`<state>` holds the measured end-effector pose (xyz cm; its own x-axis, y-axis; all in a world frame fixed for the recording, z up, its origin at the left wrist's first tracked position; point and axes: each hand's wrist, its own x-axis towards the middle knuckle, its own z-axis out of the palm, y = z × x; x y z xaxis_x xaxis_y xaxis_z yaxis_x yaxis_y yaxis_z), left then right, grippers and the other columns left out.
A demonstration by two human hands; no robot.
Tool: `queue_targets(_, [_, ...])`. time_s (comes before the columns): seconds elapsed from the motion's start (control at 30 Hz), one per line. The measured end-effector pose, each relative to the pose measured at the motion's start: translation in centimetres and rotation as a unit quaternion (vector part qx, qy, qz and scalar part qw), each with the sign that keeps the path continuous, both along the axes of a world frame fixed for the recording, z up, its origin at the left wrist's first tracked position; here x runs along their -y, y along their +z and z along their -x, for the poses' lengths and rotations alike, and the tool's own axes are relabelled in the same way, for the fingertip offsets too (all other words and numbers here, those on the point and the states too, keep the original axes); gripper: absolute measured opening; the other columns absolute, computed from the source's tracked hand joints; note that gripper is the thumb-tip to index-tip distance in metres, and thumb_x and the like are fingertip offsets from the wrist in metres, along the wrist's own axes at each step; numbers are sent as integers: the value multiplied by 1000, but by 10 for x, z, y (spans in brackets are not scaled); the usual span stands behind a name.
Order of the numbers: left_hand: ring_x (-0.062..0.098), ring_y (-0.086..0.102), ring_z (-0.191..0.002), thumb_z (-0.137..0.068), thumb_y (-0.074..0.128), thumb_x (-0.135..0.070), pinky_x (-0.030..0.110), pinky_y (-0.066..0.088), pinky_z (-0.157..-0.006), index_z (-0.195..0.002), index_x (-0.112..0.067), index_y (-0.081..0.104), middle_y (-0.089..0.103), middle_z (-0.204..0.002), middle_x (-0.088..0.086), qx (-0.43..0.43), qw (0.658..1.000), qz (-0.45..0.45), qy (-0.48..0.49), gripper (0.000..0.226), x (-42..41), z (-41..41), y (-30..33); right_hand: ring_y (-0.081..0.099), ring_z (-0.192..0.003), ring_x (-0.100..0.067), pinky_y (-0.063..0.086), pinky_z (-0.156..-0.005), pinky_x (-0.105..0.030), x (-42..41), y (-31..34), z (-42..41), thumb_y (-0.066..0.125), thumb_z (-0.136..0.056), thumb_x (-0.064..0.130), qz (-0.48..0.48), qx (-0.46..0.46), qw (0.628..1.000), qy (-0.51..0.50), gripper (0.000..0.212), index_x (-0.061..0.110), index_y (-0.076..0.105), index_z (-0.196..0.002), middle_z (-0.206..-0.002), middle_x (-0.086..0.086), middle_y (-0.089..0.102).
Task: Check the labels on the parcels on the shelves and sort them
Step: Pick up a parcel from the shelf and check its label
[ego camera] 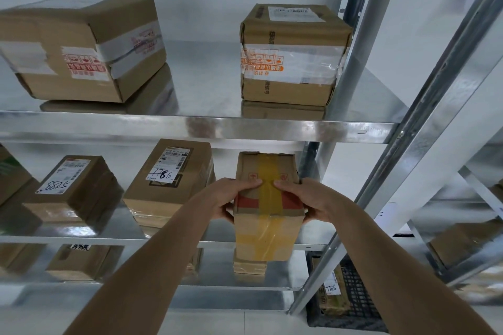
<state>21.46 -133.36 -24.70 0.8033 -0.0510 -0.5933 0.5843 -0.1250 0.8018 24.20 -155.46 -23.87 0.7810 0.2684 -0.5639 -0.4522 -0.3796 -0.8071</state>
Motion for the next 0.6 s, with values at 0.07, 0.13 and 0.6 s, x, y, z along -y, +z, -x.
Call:
queue_targets(0.07, [29,73,-104,-72,86,-52,57,57,-94,-118,-15,69,78,-107,7,1,1000,2,-3,62,0,0,-1,73,-102,-28,58,-90,-58,1,-1,0,76,-84,52,1,0,1000,2,53,19,64,-123,-110,-5,76])
queue_targets(0.13, [29,73,-103,-71,87,-53,58,57,-94,-118,-15,69,79,-105,7,1,1000,5,-4,63,0,0,-2,73,-103,-28,58,-90,-59,1,-2,1,76,-84,52,-4,-3,1000,0,53,20,64,-124,-111,-5,76])
queue_targets(0.6, [31,68,-113,-52,92,-69,62,54,-95,-123,-23,69,76,-115,5,3,1000,29,8,87,-3,5,-10,71,-105,-30,55,-94,-61,2,-1,10,78,-76,61,-19,-3,999,-27,67,21,60,-128,-114,-6,75])
